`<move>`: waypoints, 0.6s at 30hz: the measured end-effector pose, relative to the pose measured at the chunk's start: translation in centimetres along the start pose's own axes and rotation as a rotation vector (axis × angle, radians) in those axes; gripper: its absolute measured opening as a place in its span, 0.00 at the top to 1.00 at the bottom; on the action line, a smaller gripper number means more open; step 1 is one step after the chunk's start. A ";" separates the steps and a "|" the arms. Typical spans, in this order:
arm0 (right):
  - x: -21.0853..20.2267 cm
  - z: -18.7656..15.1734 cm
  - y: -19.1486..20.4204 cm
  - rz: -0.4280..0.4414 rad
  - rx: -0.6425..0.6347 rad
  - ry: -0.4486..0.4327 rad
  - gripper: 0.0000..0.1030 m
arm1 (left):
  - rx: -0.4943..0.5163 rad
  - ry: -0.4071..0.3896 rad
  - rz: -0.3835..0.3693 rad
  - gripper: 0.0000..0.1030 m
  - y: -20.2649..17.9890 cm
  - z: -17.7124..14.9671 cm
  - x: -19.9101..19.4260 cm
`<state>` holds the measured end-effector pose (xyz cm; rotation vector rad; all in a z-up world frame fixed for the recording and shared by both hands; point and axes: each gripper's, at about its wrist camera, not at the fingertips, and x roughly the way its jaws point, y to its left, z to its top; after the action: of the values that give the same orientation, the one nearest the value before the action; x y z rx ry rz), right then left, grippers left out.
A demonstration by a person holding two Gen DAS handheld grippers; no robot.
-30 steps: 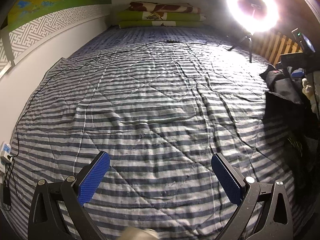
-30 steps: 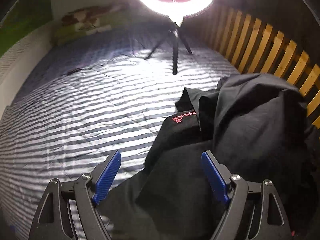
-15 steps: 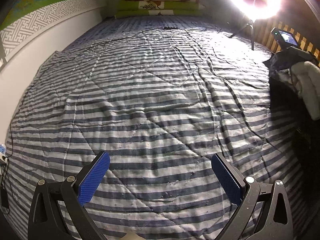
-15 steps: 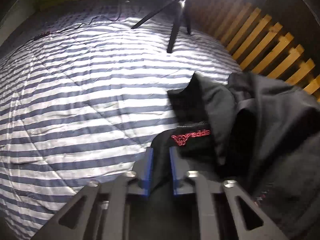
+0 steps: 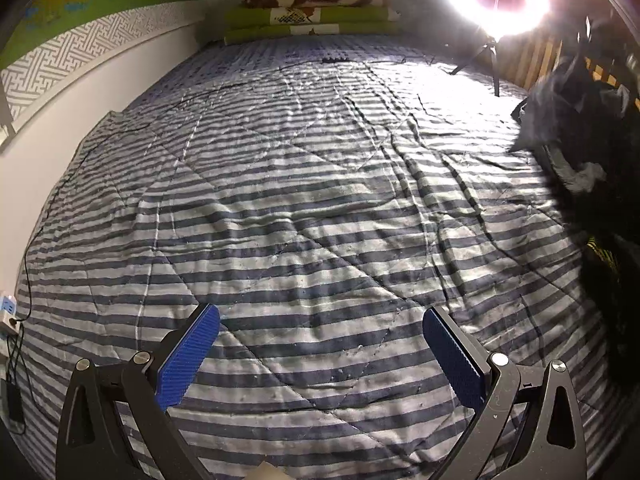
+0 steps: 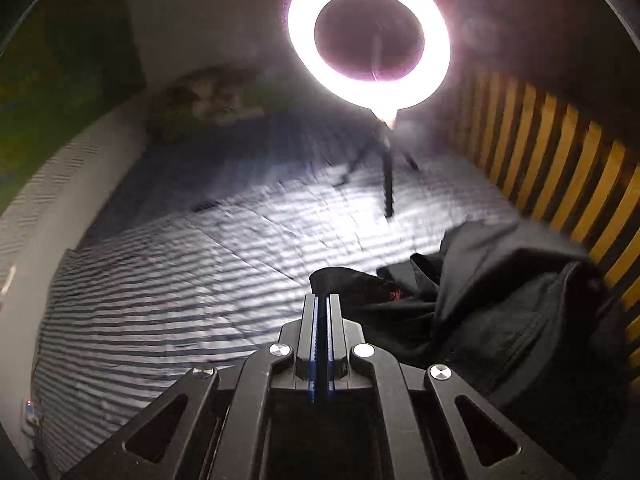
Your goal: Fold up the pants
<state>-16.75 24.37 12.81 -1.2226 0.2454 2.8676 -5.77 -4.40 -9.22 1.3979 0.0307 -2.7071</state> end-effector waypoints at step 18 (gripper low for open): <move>-7.0 -13.4 19.3 0.312 -0.293 0.139 0.80 | -0.145 -0.153 0.089 0.00 9.3 0.9 -7.2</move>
<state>-3.74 3.64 11.42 -1.5637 0.0161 3.1736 -1.53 -13.21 -2.62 1.1240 0.1465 -2.6692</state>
